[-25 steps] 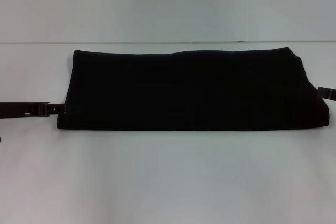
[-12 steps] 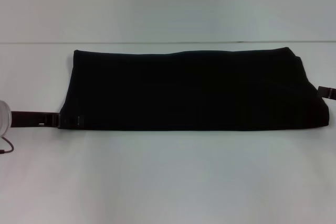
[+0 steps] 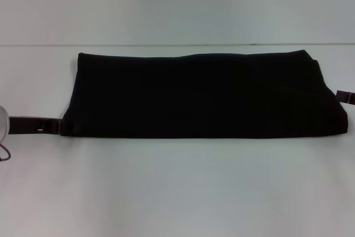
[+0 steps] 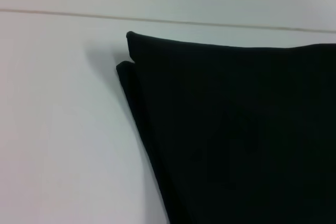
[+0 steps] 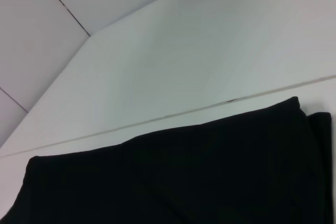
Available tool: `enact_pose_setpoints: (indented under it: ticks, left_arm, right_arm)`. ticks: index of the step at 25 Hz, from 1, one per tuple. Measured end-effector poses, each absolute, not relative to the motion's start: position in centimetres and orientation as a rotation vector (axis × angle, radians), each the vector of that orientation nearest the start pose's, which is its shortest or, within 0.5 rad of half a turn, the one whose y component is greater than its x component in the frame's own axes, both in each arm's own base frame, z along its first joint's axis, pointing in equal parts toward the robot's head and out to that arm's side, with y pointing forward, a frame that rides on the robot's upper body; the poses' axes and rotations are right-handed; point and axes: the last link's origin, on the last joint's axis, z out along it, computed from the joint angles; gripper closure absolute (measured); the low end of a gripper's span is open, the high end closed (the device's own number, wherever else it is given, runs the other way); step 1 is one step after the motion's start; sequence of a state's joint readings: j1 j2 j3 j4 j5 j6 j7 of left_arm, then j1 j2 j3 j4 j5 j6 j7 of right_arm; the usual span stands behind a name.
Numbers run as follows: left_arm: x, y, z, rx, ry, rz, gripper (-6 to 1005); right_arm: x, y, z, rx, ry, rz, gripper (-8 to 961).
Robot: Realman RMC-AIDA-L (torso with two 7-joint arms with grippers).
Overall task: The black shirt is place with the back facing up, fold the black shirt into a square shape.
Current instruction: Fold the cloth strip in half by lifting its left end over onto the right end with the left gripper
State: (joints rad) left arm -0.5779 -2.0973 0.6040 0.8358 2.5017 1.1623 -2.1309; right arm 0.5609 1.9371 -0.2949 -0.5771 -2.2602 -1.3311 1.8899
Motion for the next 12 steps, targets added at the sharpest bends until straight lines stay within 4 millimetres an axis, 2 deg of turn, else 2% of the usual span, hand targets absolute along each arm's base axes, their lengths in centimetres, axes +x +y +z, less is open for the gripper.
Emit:
enact_pose_setpoints:
  ticks: [8,12]
  left_arm:
    - [-32.1,37.5,3.4,-2.153,-1.346,-0.156,686]
    - [-31.9,37.6,3.4,-2.157,-1.342,-0.158,756]
  right_arm:
    - [35.9,36.0,8.1,-2.046,1.438,0.498,278]
    - [36.0,36.3,7.4,-2.048,1.439,0.447,292]
